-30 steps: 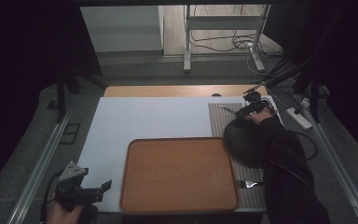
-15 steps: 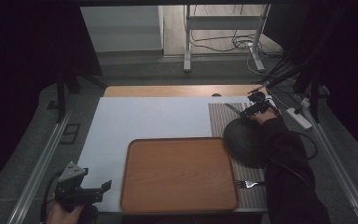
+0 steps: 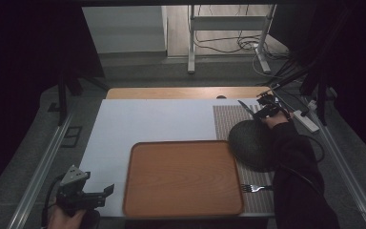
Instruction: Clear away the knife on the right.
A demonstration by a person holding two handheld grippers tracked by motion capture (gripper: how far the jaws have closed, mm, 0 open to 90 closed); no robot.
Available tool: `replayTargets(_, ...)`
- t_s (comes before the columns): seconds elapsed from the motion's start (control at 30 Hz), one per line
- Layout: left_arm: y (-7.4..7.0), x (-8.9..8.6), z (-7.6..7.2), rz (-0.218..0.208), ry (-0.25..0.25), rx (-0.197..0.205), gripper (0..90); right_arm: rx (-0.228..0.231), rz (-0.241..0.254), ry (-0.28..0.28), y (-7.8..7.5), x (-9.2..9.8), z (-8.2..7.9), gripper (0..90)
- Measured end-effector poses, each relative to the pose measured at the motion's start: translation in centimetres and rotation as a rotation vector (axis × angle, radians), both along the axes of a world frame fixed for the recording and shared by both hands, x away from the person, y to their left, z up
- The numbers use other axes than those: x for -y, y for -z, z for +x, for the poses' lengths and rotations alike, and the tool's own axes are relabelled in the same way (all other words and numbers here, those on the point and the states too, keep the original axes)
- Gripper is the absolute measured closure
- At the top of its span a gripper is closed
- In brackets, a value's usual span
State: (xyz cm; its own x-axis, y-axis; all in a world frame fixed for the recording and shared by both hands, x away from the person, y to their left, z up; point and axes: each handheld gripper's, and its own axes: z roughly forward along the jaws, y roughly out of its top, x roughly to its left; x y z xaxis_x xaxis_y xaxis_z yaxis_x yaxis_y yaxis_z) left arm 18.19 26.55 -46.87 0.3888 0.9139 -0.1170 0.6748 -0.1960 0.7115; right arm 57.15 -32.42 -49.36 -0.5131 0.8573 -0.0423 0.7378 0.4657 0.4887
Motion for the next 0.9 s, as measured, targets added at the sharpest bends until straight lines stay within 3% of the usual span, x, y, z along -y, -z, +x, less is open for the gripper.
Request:
replayTargets(0.23, 0.0, 0.0, 0.0, 0.0, 0.0, 0.0, 2.7, 0.024, -0.043, -0.019, -0.2, 0.3, -0.1, 77.9)
replayTargets(0.47, 0.0, 0.0, 0.0, 0.001, 0.0, 0.001, 2.7, 0.031, -0.059, 0.019, -0.6, 2.0, -0.3, 77.9)
replayTargets(0.67, 0.0, 0.0, 0.0, 0.0, 0.0, 0.0, 2.7, 0.04, -0.041, 0.052, -1.3, 3.6, -0.8, 77.9)
replayTargets(0.9, 0.0, 0.0, 0.0, -0.001, 0.001, 0.0, 2.7, 0.048, -0.014, 0.045, -2.4, 3.2, -1.5, 77.8)
